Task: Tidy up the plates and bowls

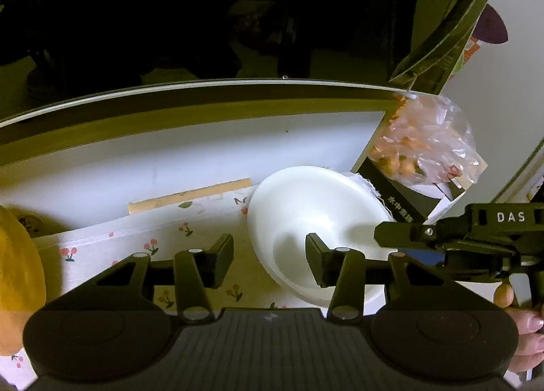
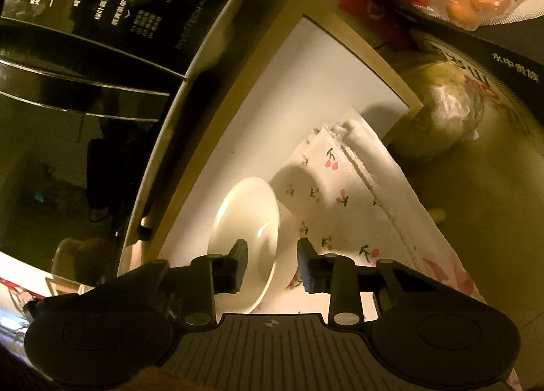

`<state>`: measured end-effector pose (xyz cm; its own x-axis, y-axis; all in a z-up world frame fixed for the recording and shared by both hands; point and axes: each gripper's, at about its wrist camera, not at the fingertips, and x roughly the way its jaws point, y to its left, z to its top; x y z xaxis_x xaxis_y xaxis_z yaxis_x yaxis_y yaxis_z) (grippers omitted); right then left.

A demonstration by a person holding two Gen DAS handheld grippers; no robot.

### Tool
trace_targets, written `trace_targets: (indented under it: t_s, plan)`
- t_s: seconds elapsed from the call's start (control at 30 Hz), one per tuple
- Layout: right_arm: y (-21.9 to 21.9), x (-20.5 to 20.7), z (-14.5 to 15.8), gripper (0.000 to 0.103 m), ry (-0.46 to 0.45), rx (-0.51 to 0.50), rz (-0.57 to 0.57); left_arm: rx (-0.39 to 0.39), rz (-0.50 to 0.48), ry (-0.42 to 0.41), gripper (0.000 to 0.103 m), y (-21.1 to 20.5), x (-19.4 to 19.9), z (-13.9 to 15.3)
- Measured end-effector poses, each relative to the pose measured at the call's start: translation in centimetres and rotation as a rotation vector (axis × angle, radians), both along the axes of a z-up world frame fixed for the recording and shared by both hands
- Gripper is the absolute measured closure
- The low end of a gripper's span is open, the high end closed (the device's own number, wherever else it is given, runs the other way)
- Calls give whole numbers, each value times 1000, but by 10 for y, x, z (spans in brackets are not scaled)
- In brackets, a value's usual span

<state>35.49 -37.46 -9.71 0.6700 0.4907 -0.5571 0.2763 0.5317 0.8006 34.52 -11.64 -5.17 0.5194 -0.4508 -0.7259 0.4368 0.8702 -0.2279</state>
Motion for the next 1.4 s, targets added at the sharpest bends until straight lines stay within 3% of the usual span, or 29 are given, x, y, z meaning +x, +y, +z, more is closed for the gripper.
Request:
trace_targets:
  t_s: [0.17, 0.3, 0.5, 0.83, 1.0, 1.4]
  plan:
    - [0, 0, -4, 82, 6, -9, -16, 3, 6, -9, 66, -2, 1, 0]
    - [0, 0, -3, 89, 1, -14, -23, 12, 5, -11, 76, -4, 1, -2]
    - [2, -1, -3, 93, -5, -22, -32, 36, 13, -12, 83, -6, 2, -3]
    - [2, -8, 15, 93, -13, -27, -37, 64, 8, -23, 85, -7, -5, 9]
    - [7, -14, 33, 92, -12, -38, -35, 76, 2, -43, 84, -4, -19, 27]
    - [30, -46, 115, 91, -75, -86, -9, 70, 23, -74, 84, 9, -56, 72]
